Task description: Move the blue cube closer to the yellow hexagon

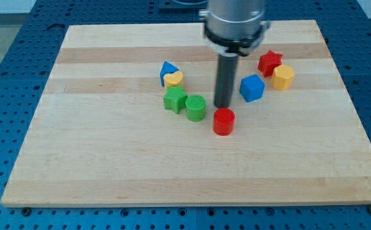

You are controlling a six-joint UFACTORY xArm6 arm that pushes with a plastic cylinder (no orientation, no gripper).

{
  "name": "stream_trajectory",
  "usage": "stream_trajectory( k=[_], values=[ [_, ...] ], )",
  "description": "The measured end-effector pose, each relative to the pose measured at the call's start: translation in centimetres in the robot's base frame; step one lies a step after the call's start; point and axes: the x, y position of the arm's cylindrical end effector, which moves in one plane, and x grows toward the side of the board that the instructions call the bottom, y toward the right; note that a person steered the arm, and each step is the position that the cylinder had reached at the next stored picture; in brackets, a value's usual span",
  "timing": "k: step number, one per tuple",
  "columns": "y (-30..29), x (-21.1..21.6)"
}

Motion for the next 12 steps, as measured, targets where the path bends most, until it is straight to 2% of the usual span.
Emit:
stream_trajectory(
  k=[2, 3, 4, 5, 6, 7, 8, 12],
  values=[
    [-1.4, -6.0],
    [-0.8, -4.9],
    [-0.4, -1.8],
    [2.0, -1.3],
    [1.8, -1.3],
    [-0.5, -3.1],
    [0.6, -4.7],
    [8.7, -1.3]
  ],
)
